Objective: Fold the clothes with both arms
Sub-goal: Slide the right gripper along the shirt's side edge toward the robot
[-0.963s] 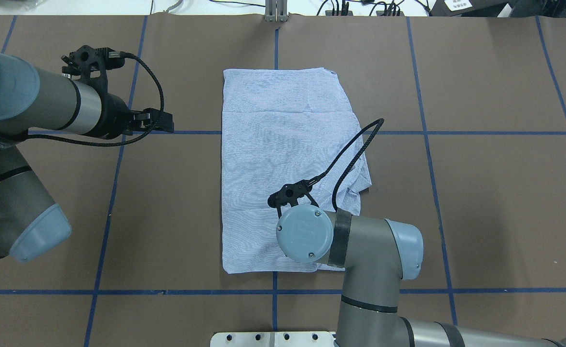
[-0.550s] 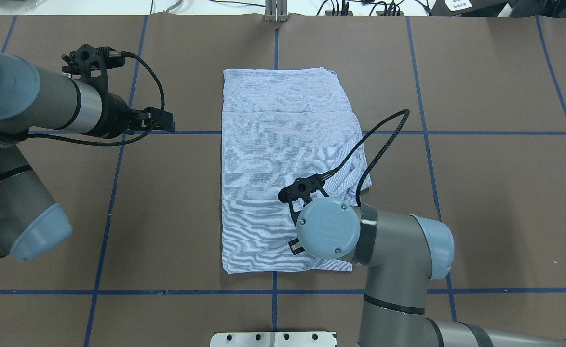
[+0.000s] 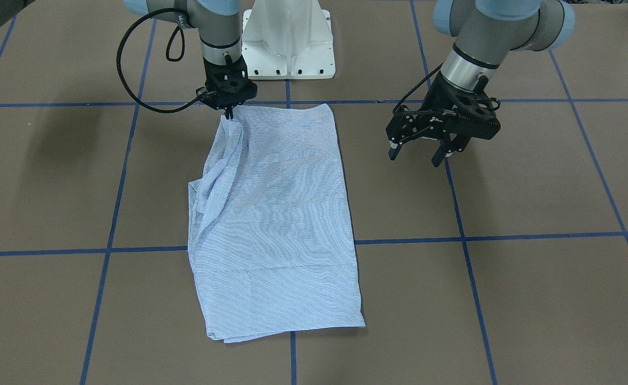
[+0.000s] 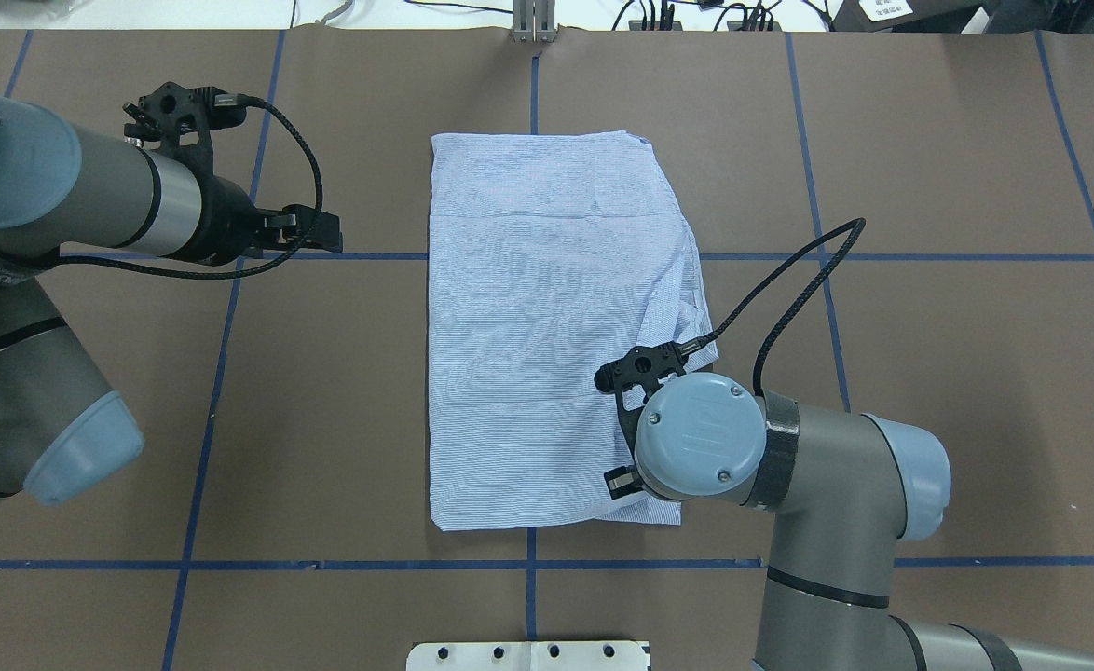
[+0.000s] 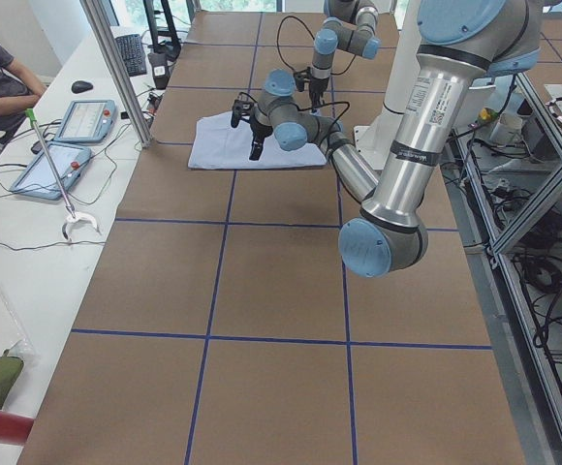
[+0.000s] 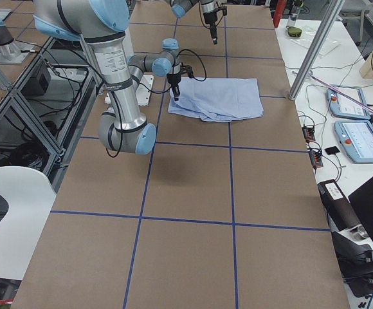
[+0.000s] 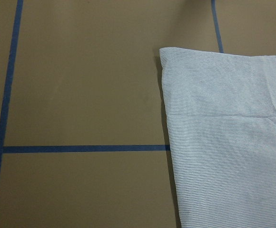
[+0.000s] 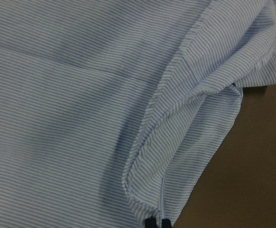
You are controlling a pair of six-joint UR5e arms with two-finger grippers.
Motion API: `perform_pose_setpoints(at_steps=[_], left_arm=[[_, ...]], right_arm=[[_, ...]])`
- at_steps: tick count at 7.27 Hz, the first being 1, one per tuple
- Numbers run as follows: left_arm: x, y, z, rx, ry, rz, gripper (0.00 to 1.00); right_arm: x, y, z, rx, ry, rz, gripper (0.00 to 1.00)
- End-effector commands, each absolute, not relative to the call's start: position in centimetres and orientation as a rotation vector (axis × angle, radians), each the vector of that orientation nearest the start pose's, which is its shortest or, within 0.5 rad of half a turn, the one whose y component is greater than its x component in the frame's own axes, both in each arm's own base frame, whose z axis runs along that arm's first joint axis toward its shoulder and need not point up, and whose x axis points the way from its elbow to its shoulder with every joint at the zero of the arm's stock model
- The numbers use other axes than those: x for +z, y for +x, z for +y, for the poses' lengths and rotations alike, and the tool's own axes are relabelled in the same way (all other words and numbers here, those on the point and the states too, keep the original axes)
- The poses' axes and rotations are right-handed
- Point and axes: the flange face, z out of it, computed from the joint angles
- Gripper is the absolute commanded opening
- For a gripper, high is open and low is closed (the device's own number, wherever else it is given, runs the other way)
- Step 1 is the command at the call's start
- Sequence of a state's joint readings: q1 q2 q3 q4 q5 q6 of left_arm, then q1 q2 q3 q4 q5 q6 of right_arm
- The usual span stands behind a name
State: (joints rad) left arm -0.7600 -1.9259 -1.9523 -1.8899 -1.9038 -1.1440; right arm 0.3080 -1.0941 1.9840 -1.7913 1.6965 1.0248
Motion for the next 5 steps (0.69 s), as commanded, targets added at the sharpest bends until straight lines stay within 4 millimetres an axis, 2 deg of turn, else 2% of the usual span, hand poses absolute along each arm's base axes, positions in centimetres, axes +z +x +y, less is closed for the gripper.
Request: perform_pose_setpoints(at_steps=[1,2,4,5], left_arm=[[25.8,34.5,-46.6,-0.122,0.333,1.034,1.00],[25.5,34.7,-46.8,-0.122,0.335,1.034,1.00],[25.5,34.9,-47.0,-0.121,0.335,1.033,1.00],[25.5,34.9,-47.0,-0.121,0.335,1.033,1.00]], right_arm=[[27.2,-51.4,-29.0,-0.246,0.136,-0.633,0.99],[28.3,-51.0,-28.9,-0.221,0.123,-0.622,0.99],[28.7,-50.8,-28.9,-0.217,0.120,-0.616,1.00],[30.4,-50.2,-28.7,-0.203,0.105,-0.591,1.00]])
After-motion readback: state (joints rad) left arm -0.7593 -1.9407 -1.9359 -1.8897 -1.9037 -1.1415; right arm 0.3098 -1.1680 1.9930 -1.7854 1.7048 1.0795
